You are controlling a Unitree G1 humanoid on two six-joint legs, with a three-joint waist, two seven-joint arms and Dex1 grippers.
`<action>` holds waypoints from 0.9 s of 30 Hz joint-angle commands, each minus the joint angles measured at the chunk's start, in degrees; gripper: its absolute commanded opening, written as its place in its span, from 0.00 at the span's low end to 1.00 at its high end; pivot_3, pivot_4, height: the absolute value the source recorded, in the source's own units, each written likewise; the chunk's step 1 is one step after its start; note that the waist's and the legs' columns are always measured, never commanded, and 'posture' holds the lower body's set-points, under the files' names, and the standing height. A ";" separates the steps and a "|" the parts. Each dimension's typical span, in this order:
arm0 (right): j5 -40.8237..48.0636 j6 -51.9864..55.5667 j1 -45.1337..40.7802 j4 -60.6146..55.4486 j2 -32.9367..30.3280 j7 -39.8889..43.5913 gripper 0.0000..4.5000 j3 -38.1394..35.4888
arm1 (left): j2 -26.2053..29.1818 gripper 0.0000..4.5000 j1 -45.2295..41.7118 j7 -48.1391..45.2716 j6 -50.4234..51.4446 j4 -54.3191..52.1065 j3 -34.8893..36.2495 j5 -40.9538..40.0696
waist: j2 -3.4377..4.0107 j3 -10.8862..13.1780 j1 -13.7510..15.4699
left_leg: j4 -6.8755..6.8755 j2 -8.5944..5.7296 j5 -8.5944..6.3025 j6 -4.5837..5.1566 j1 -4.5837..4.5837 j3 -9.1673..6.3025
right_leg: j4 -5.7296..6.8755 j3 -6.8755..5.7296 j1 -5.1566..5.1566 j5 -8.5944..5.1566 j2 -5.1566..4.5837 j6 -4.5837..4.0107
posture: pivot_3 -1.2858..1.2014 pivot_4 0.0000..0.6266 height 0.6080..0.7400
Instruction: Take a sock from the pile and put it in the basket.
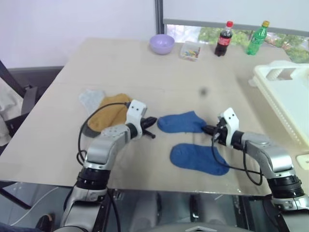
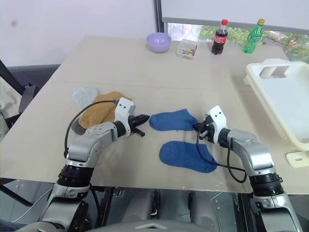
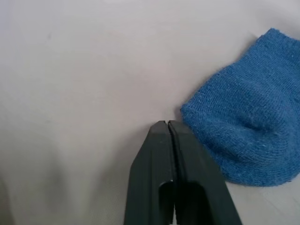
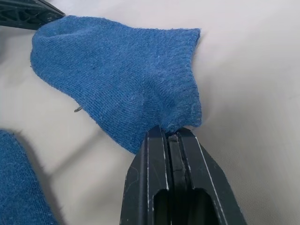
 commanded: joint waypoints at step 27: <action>-3.82 -4.19 0.29 0.57 0.62 0.19 0.00 2.57 | -7.16 0.36 1.40 0.16 7.09 -3.22 12.35 -16.02 | 0.00 0.00 -0.32 | 0.00 0.01 0.00 0.00 -0.02 -0.03 | -0.01 -0.01 -0.03 0.00 0.02 0.01 | 0.52 0.24 0.93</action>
